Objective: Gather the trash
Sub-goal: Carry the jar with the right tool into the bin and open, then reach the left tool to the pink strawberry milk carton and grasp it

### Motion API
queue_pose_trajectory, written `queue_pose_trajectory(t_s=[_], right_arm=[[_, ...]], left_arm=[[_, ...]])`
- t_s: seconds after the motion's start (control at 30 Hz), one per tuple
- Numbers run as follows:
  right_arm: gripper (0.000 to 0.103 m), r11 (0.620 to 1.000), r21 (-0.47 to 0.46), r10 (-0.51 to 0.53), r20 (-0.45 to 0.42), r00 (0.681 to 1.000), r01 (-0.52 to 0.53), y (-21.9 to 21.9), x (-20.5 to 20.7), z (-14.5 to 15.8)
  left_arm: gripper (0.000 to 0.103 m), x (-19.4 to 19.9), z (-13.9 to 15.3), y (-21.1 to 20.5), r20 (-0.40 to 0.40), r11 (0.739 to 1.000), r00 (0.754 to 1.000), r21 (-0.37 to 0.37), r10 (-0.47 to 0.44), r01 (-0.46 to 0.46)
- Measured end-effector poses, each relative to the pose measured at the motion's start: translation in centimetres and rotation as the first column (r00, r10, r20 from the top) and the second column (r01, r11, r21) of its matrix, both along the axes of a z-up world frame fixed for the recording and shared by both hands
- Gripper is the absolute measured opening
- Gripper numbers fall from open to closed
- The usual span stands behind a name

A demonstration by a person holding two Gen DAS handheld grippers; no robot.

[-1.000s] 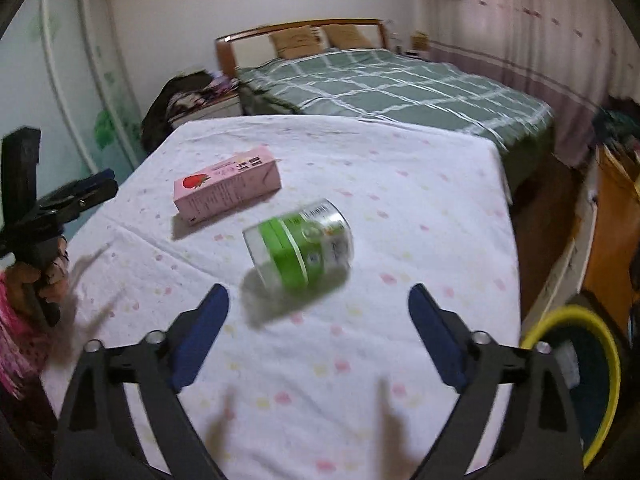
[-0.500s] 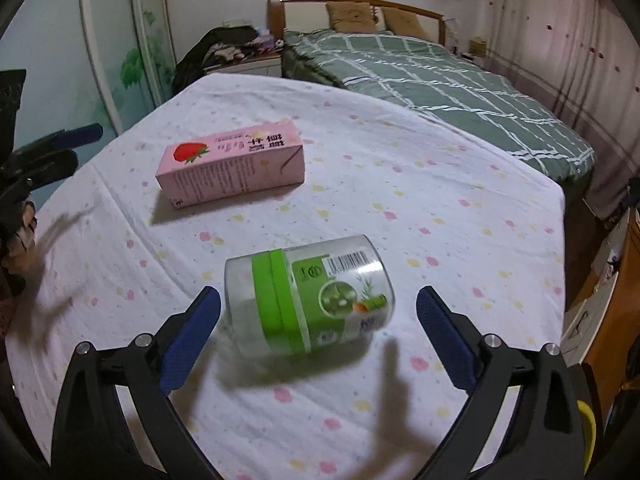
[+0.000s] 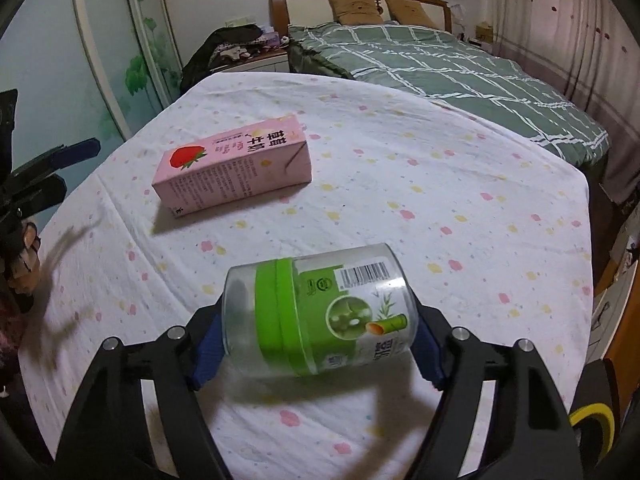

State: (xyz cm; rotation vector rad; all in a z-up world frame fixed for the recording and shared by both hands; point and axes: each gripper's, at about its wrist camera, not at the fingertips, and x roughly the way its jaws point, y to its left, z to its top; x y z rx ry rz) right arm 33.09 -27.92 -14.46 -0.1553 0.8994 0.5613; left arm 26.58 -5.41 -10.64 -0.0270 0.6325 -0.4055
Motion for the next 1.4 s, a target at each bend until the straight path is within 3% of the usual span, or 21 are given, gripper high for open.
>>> queue_pose_trajectory(t_s=[0.33, 0.57, 0.77, 0.93, 1.17, 1.27, 1.3, 1.4], right_arm=[[0.072, 0.993, 0.006, -0.114, 0.031, 0.993, 0.114, -2.7, -2.4, 1.1], [0.072, 0.960, -0.014, -0.280, 0.054, 0.959, 0.281, -8.0, -4.9, 1.4], [0.072, 0.884, -0.011, -0.467, 0.047, 0.883, 0.467, -14.6, -7.2, 1.0], [0.072, 0.792, -0.012, -0.609, 0.034, 0.792, 0.610, -19.8, -9.1, 0.4], [0.073, 0.696, -0.047, -0.717, 0.008, 0.697, 0.717, -24.5, -10.4, -1.4], [0.088, 0.644, -0.045, -0.764, 0.016, 0.646, 0.763, -25.9, -10.5, -2.1], [0.088, 0.630, -0.029, -0.776, 0.019, 0.631, 0.776, -26.4, -10.7, -2.1], [0.088, 0.620, -0.005, -0.784, 0.017, 0.620, 0.785, -26.8, -11.1, -1.9]], left_arm=[[0.095, -0.1, 0.0, -0.1, 0.003, 1.000, 1.000, -0.002, -0.011, 0.011], [0.095, -0.2, -0.1, -0.4, 0.003, 1.000, 1.000, 0.006, -0.021, 0.021], [0.095, -0.2, -0.3, -0.9, -0.001, 0.999, 1.000, 0.022, -0.028, 0.028], [0.095, -0.1, -0.6, -1.4, -0.014, 0.999, 0.999, 0.033, -0.040, 0.040], [0.095, 0.1, -0.8, -2.5, -0.038, 0.997, 0.998, 0.041, -0.059, 0.060], [0.095, -0.1, -0.5, -3.2, -0.041, 0.995, 0.996, 0.059, -0.075, 0.077], [0.095, -0.1, -0.3, -3.6, -0.040, 0.994, 0.996, 0.073, -0.082, 0.085], [0.095, -0.1, 0.1, -4.4, -0.038, 0.989, 0.994, 0.102, -0.102, 0.105]])
